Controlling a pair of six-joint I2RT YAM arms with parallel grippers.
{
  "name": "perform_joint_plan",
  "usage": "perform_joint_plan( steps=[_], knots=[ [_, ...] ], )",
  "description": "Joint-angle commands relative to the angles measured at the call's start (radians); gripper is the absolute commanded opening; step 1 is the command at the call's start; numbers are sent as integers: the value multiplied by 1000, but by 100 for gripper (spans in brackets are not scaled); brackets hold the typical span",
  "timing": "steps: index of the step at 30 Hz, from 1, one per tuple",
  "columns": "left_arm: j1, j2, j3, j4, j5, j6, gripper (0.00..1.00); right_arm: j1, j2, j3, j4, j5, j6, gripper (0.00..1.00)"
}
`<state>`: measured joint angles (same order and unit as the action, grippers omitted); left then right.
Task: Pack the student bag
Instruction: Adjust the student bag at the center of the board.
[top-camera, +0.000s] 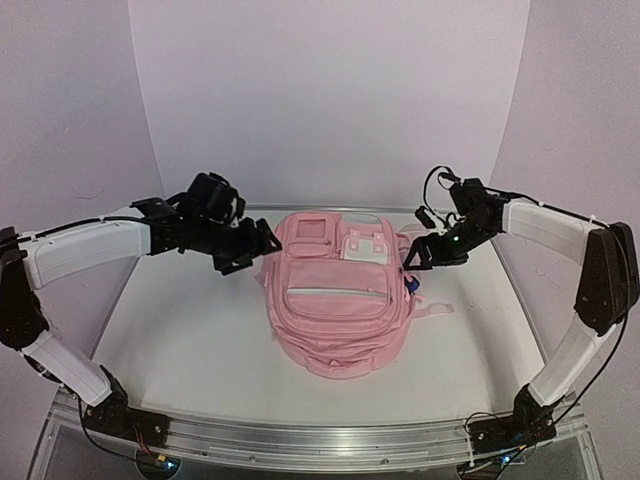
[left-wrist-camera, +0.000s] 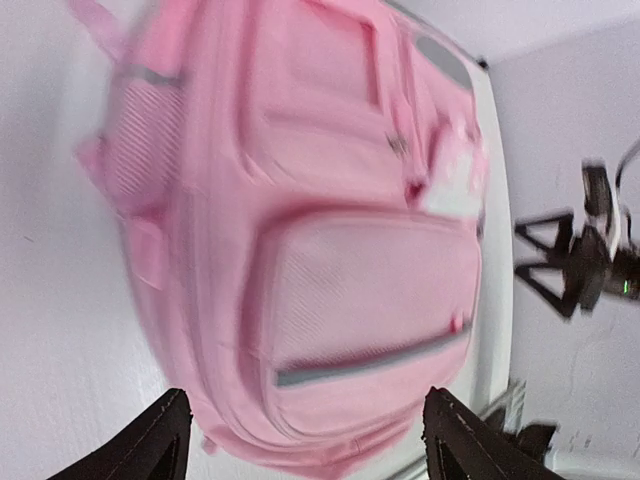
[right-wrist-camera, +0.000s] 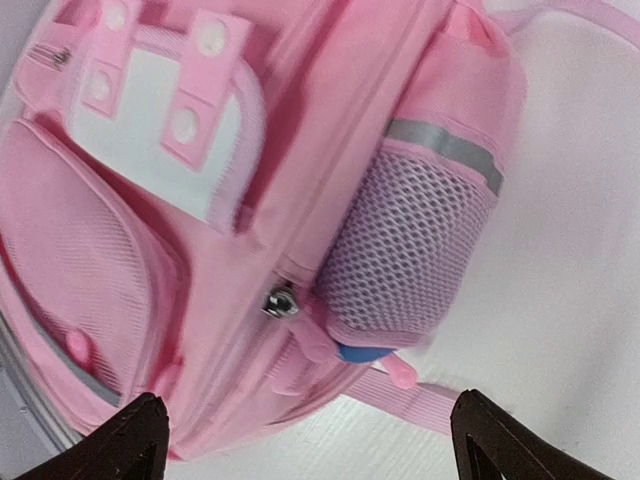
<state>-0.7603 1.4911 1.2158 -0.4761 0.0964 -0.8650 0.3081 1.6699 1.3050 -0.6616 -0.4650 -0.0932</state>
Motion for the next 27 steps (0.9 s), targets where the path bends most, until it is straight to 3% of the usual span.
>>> perform_joint_plan(
  steps=[1, 7, 13, 19, 27],
  knots=[
    [121, 39, -44, 11, 10, 3, 82, 3, 74, 77, -43, -229, 85, 98],
    [182, 225, 14, 123, 144, 50, 81, 3, 207, 129, -39, -273, 74, 98],
    [151, 379, 62, 201, 320, 64, 59, 13, 291, 120, -29, -344, 45, 98],
    [46, 347, 9, 171, 288, 38, 45, 93, 233, 26, -28, -411, 50, 98],
    [24, 173, -168, 174, 231, -95, 41, 164, 109, -95, 50, -379, 119, 98]
  ],
)
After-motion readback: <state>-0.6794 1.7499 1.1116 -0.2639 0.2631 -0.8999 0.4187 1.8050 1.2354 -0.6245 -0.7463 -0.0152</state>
